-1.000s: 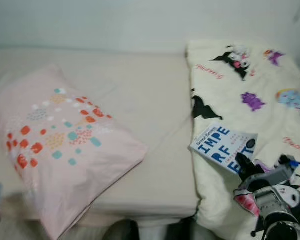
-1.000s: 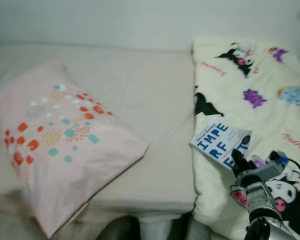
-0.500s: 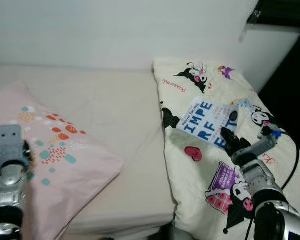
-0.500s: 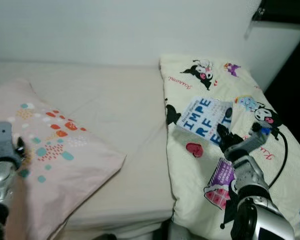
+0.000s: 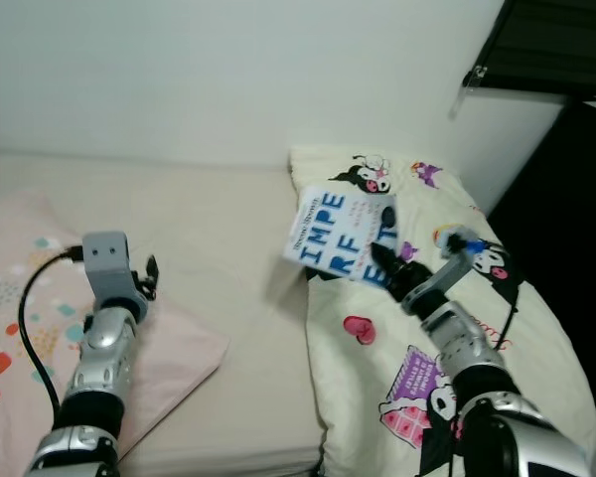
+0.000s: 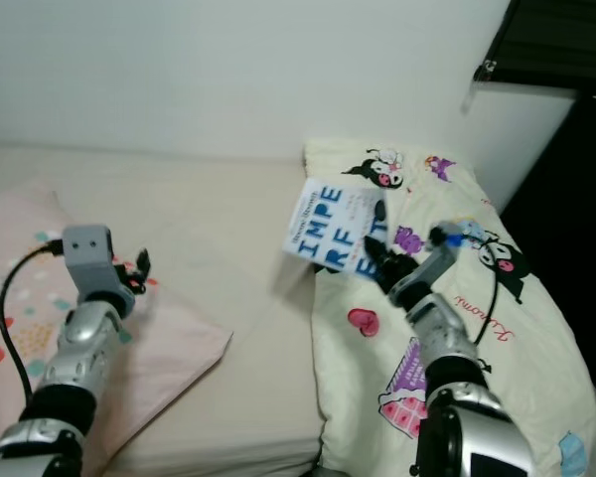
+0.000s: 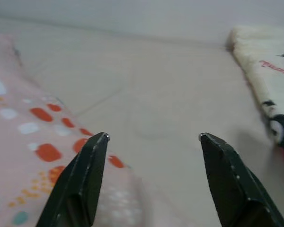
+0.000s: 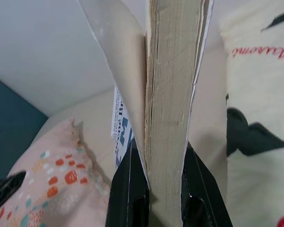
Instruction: Clean up the room
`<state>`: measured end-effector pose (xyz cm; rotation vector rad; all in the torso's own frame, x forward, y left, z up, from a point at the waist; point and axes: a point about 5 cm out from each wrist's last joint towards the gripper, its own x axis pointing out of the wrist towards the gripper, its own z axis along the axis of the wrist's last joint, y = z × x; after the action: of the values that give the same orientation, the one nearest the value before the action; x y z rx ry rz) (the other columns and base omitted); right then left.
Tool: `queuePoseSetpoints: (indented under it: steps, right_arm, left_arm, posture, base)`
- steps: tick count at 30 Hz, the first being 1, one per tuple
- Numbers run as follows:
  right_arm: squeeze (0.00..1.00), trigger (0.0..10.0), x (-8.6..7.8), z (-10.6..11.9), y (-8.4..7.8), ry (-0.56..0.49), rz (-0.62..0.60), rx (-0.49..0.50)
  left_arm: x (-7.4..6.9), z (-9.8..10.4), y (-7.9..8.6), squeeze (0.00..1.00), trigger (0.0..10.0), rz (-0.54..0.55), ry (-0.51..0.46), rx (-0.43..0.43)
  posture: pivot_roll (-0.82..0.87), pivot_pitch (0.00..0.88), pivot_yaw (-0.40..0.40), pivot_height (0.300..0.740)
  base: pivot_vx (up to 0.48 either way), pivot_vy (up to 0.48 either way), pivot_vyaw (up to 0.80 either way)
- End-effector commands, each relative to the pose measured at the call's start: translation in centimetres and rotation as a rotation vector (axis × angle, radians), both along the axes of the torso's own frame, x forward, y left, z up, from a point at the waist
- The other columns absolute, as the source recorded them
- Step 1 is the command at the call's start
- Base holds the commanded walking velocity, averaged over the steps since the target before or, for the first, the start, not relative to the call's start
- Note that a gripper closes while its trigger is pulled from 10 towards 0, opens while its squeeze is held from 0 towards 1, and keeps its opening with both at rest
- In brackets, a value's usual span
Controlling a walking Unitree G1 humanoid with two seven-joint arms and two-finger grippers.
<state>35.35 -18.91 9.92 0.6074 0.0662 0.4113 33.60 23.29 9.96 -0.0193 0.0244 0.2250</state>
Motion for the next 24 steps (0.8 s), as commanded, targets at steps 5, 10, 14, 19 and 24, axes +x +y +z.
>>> queuePoseSetpoints:
  steps: [5,10,14,19,24]
  right_arm:
    - [0.0,0.0,-0.2,-0.2,0.7,-0.007,0.035,-0.017]
    - [0.0,0.0,-0.6,-1.3,1.5,0.038,0.053,-0.026]
    - [0.0,0.0,-1.6,-3.2,2.0,0.106,0.07,-0.052]
    - [0.0,10.0,-3.0,-5.7,2.4,0.207,0.059,-0.113]
    - [0.0,10.0,-4.0,-6.9,2.8,0.255,0.083,-0.164]
  left_arm:
    - [-0.6,-1.7,-0.2,1.0,10.0,-0.003,0.057,-0.021]
    - [-1.0,-2.8,0.0,1.0,10.0,0.01,0.114,-0.01]
    - [-2.1,-4.9,0.2,1.0,10.0,0.031,0.206,-0.021]
    - [-4.5,-8.3,0.8,0.0,10.0,0.075,0.366,-0.043]
    - [-6.3,-10.2,1.4,0.0,10.0,0.128,0.445,-0.088]
  posture:
    - [0.06,0.0,-0.09,0.718]
    - [0.05,0.0,-0.091,0.738]
    - [0.05,0.0,-0.092,0.74]
    - [0.05,0.0,-0.092,0.74]
    - [0.04,0.0,-0.091,0.74]
  base:
    - [0.0,0.0,0.0]
    - [0.0,0.0,0.0]
    - [0.0,0.0,0.0]
    - [0.0,0.063,0.0]
    - [0.0,0.364,0.0]
